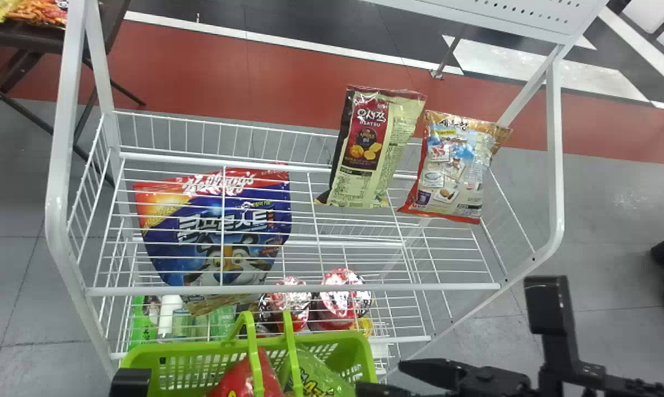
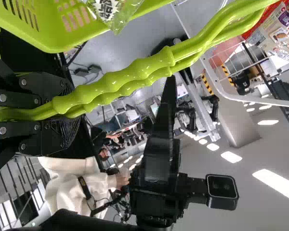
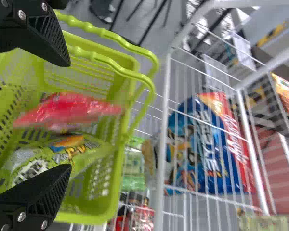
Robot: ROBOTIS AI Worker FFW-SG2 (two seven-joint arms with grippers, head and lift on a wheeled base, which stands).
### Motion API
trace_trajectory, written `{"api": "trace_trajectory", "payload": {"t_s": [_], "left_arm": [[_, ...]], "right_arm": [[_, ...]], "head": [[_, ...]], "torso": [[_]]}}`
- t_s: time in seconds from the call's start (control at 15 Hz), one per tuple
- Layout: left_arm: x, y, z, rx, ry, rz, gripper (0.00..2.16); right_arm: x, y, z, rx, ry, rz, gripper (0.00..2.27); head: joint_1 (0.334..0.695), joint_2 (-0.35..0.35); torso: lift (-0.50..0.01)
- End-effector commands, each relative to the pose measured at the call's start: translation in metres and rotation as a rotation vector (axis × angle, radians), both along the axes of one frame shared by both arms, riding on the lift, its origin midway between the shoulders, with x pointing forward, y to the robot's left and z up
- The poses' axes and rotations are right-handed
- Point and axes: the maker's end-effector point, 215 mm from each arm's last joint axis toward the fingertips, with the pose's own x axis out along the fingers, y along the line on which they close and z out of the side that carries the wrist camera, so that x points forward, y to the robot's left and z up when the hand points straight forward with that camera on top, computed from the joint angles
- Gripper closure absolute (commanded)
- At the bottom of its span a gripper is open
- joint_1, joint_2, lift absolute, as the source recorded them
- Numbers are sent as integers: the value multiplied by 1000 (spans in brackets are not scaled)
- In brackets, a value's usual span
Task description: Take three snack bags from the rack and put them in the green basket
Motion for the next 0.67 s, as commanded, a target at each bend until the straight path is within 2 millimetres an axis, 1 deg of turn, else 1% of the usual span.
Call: {"api": "trace_trajectory", "payload": {"t_s": [0.0, 0.07, 0.13, 0.2, 0.33, 0.4, 0.47, 0.53, 0.6], "left_arm": [[0, -1, 0, 1, -1, -1, 1173], [-1, -2, 1, -2, -1, -3, 1173], [-3, -4, 1, -4, 0, -8, 1173], [-3, -4, 1, -4, 0, -8, 1173], [-4, -5, 1, -7, 1, -11, 1173], [-4, -5, 1, -7, 1, -11, 1173], [-5, -5, 2, -9, 3, -13, 1173], [-5, -5, 2, -9, 3, -13, 1173], [-5, -5, 2, -8, 3, -12, 1173]], "right_arm": [[2, -24, -26, 33, 62, -128, 76], [32, -38, -24, 35, -37, -162, 87], [67, -56, -17, 23, -159, -191, 90], [97, -74, -11, -1, -258, -225, 93], [157, -120, 8, -109, -487, -337, 117], [178, -138, 9, -162, -542, -389, 127], [196, -152, 12, -197, -583, -420, 127], [214, -163, 11, -223, -605, -445, 127], [230, -169, 9, -238, -611, -454, 127]], "head": [[695, -350], [695, -350], [695, -350], [695, -350], [695, -350], [695, -350], [695, -350], [695, -350], [695, -350]], "torso": [[-7], [-7], [-7], [-7], [-7], [-7], [-7], [-7], [-7]]}}
